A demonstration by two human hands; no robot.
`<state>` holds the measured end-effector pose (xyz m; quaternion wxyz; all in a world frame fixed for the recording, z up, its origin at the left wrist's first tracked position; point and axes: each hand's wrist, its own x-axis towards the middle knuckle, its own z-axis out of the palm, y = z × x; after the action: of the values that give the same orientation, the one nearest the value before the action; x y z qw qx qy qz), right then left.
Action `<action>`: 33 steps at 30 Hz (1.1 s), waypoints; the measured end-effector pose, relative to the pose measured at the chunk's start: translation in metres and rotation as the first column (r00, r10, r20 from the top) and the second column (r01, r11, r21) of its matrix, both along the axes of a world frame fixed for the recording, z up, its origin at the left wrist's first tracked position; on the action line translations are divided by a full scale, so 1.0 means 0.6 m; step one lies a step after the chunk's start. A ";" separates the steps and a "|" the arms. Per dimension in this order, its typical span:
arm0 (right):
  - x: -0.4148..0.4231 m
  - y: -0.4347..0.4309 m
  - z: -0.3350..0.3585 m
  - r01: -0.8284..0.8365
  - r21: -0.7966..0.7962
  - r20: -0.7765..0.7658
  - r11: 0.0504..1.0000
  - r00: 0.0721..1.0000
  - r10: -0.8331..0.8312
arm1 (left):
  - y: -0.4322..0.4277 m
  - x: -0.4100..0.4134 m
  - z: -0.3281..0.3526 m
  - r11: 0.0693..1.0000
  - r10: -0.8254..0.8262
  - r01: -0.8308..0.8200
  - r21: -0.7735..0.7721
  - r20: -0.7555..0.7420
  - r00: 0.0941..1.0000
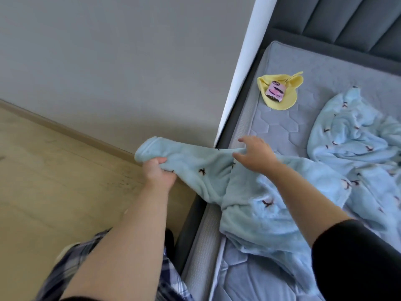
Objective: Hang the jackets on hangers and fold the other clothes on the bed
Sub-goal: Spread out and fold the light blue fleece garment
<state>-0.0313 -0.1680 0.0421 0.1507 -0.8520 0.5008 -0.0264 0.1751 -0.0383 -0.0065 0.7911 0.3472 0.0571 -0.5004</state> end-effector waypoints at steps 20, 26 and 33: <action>-0.036 -0.067 0.026 0.015 0.456 -0.177 0.890 0.981 0.074 | 0.027 -0.012 0.007 0.989 0.149 -0.148 0.020 -0.205 0.967; -0.044 -0.058 0.016 -0.086 0.279 -0.014 0.957 0.996 0.093 | 0.032 -0.009 0.010 0.992 0.119 -0.123 -0.014 -0.163 0.979; -0.032 -0.047 0.028 -0.083 0.063 0.044 0.995 0.996 0.081 | 0.028 -0.007 0.008 0.995 0.077 -0.084 -0.047 -0.129 0.989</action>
<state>-0.0507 -0.1962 0.0591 0.1895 -0.8657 0.4627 -0.0215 0.1709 -0.0215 -0.0016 0.8142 0.2915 0.1082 -0.4903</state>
